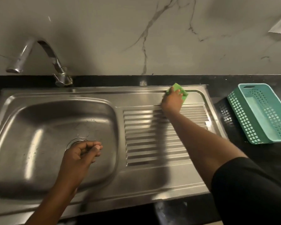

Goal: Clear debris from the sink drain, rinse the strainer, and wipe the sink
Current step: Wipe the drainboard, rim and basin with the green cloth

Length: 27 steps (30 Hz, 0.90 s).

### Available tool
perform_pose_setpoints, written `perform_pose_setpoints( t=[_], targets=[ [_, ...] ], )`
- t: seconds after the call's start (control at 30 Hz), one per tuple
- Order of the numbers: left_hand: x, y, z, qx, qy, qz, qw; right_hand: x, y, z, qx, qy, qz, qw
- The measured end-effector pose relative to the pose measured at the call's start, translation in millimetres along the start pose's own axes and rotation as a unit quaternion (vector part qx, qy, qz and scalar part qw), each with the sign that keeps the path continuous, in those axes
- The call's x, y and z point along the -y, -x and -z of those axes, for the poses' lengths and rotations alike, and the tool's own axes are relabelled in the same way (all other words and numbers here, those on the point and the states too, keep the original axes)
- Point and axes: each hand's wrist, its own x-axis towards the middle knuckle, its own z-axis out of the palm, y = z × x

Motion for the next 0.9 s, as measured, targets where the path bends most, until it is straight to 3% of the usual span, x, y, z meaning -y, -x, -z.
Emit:
perform_pose_setpoints(
  t=[0.23,0.33,0.43,0.63,0.9],
  targets=[
    [-1,-5,24,-0.018,0.018,0.017,1.0,132,109,-69,0.081,0.019,0.215,0.973],
    [-3,-5,39,-0.036,0.027,0.011,0.999,162,132,-80,0.109,0.024,0.245,0.963],
    [-5,-2,52,-0.043,0.053,0.012,0.998,145,125,-66,0.127,0.082,0.322,0.934],
    [-5,17,62,-0.059,0.044,0.027,0.997,97,149,-56,0.177,0.197,0.476,0.839],
    [-1,56,68,-0.113,0.068,0.035,0.991,41,207,-35,0.198,0.141,0.48,0.843]
  ],
)
